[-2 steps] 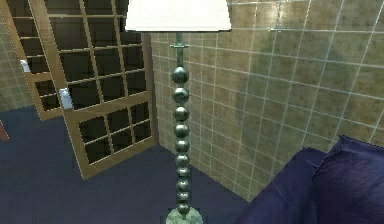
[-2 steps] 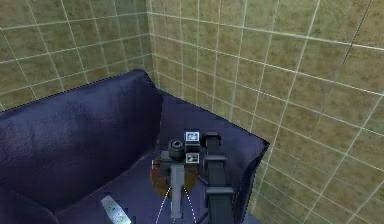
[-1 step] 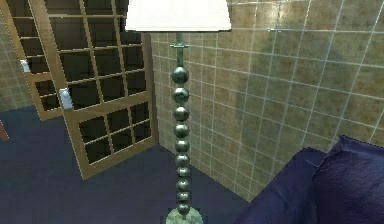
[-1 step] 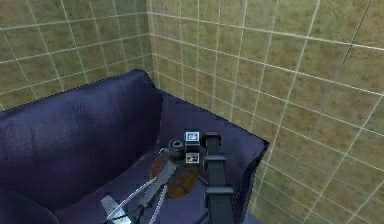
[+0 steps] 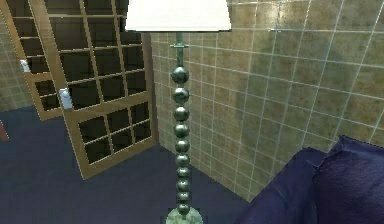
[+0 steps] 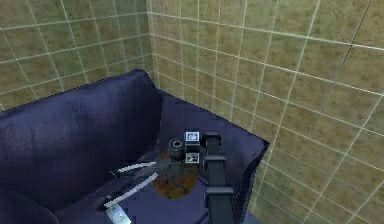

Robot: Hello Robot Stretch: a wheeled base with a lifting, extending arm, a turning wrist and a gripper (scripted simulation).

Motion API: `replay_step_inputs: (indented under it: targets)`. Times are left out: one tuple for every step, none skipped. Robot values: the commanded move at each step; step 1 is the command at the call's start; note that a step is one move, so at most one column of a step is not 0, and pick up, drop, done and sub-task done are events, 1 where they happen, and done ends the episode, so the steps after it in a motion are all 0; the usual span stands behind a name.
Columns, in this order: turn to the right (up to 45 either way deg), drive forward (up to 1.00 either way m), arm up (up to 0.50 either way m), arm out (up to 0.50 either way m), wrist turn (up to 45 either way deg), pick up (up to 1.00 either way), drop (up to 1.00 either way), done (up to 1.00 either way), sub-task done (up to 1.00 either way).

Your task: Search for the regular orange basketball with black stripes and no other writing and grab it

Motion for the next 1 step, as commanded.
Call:
replay_step_inputs:
  targets:
    - [0.0, 0.0, 0.0, 0.0, 45.0, 0.0, 0.0, 0.0, 0.0]
